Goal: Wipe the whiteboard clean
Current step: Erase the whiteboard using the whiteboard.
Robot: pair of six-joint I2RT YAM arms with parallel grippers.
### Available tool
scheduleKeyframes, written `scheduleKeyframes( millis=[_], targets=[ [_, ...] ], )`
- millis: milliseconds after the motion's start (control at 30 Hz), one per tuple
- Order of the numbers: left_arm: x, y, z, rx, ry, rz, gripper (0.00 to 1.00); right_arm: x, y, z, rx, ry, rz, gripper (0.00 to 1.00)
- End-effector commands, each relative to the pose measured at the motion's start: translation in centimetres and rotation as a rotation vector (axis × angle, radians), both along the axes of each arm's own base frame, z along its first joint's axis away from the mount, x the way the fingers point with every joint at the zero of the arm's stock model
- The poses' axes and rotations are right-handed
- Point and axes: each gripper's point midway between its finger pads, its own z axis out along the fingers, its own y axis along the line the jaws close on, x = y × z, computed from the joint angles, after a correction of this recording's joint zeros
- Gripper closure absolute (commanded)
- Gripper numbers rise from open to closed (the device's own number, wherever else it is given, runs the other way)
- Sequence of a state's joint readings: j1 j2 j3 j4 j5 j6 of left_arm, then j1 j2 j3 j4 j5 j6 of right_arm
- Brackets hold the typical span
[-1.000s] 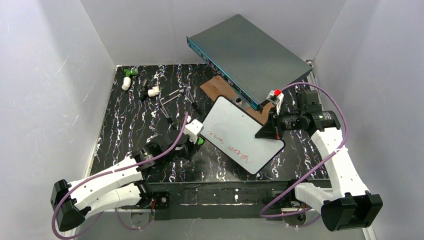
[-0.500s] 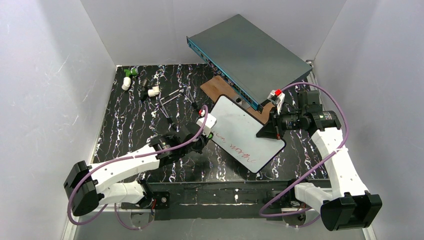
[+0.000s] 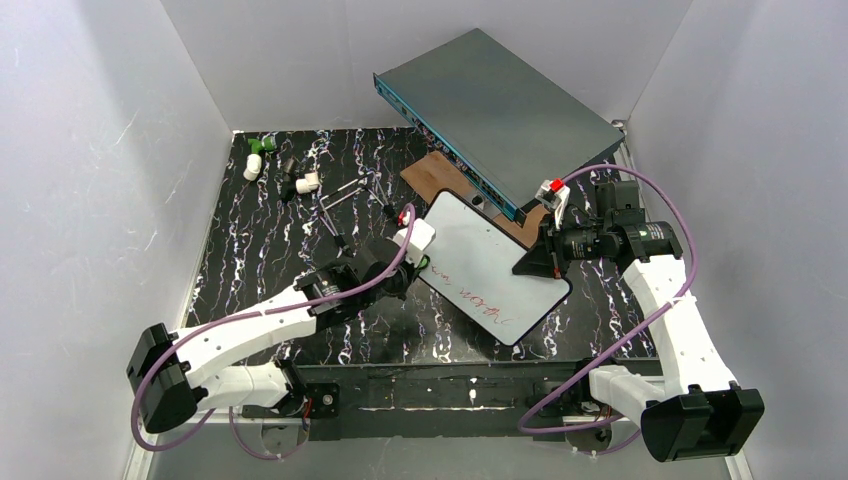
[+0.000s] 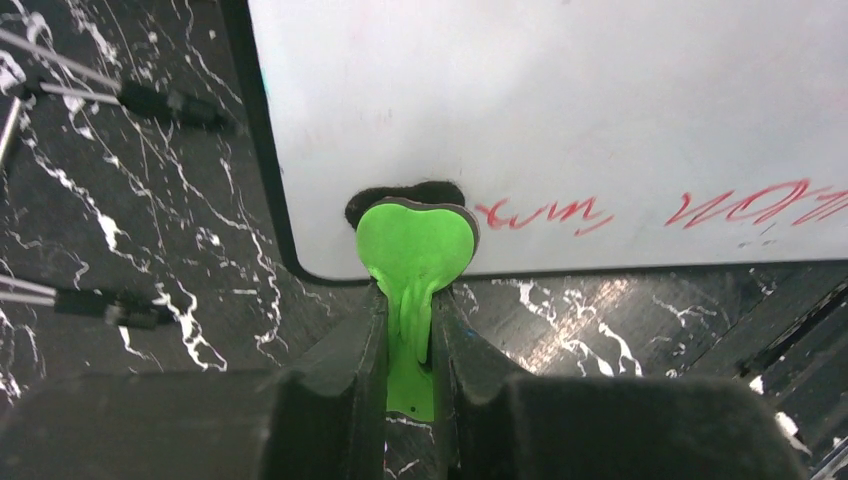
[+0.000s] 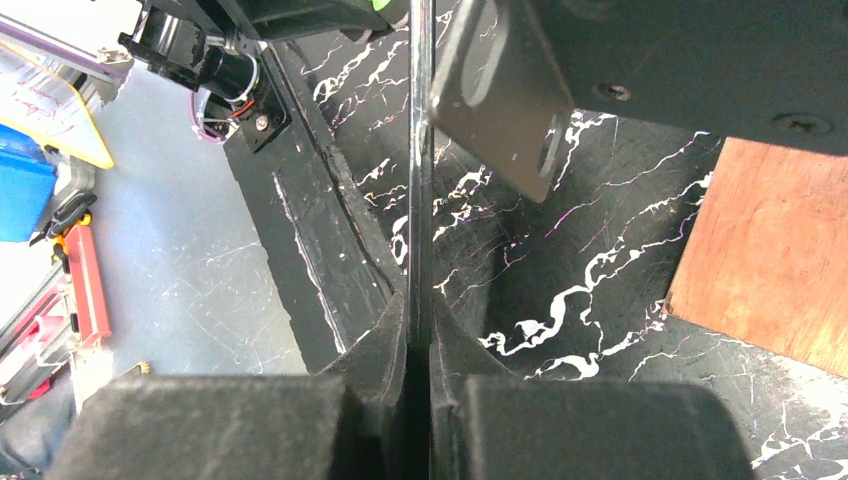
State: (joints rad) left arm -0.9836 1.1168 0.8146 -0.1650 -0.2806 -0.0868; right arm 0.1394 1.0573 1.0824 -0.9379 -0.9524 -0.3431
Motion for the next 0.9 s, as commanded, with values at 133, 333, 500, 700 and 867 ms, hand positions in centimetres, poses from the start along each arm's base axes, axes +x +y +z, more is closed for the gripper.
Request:
scheduleKeyframes(
  millis=[133, 333, 500, 700, 867],
  targets=[
    [1.3, -1.4, 2.8, -0.035, -0.049, -0.019, 1.00, -1.1, 1.0, 2.5, 0.106, -0.051, 0.072, 0.99],
    [-0.1, -0.1, -1.8, 0.017, 0.042, -0.007, 1.00, -1.1, 1.0, 2.4, 0.106, -0.051, 0.073, 0.99],
    [-0.9, 0.6, -3.8, 0.029, 0.086, 0.004, 1.00, -1.2, 1.0, 2.4, 0.110, -0.049, 0.077, 0.99],
    [0.3, -0.7, -0.9, 0.006, 0.025, -0.023, 1.00, -1.1, 1.0, 2.4, 0.110, -0.044, 0.078, 0.99],
    [1.6, -2.2, 2.3, -0.011, -0.036, -0.041, 1.00, -1.1, 1.0, 2.4, 0.111, -0.045, 0.076, 0.99]
  ],
)
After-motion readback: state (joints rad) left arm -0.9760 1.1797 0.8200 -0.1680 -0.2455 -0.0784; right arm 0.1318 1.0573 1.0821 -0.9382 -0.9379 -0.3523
